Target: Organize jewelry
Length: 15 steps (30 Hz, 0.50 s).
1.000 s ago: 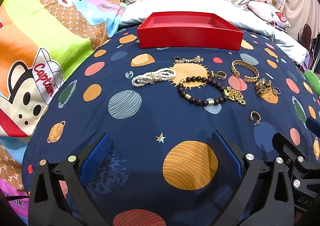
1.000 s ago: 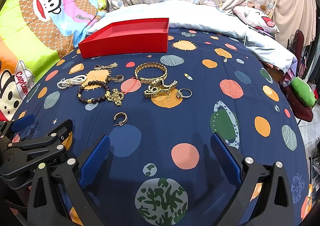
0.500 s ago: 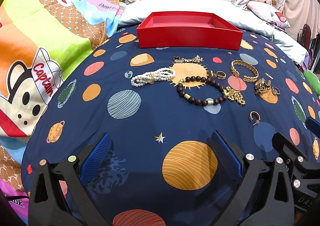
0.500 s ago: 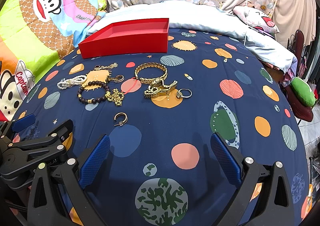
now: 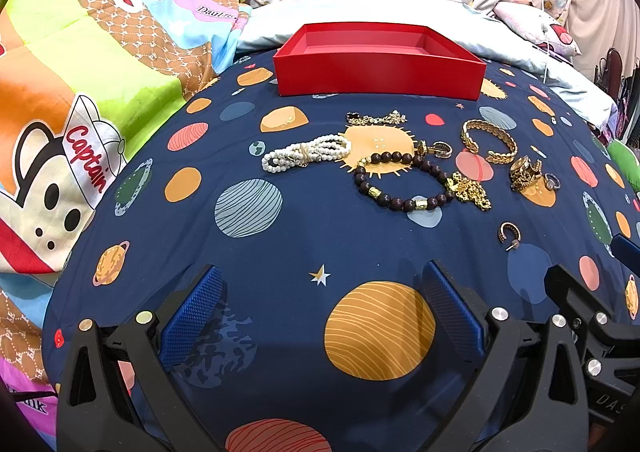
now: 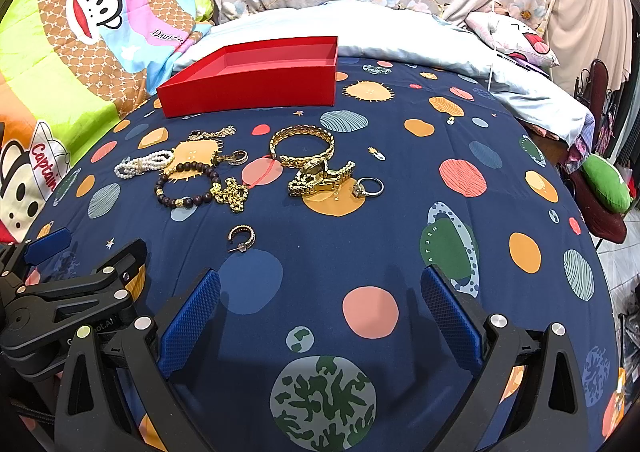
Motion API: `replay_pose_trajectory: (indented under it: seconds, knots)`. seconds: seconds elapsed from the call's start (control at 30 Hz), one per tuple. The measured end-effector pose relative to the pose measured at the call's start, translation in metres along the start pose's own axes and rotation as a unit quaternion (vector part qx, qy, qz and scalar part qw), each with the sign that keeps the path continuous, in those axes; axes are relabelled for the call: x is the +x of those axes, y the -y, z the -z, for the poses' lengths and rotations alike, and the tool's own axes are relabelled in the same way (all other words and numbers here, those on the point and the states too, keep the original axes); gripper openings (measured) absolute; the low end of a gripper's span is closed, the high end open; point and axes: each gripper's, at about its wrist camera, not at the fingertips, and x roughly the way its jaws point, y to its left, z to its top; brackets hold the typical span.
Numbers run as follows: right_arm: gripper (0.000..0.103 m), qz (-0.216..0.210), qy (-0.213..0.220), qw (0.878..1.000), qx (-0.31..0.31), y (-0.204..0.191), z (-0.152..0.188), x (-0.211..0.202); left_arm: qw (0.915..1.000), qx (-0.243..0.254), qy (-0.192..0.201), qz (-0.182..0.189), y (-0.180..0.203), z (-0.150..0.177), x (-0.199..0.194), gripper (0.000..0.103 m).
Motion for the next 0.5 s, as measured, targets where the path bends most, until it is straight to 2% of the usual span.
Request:
replay_pose_trajectory:
  seconds: [0.5]
  knots:
    - [0.098, -0.001, -0.001, 1.000, 0.001, 0.0000, -0.0001, 0.0001, 0.9999, -0.006, -0.003, 0.008, -0.0020, 0.0006, 0.0019, 0.098]
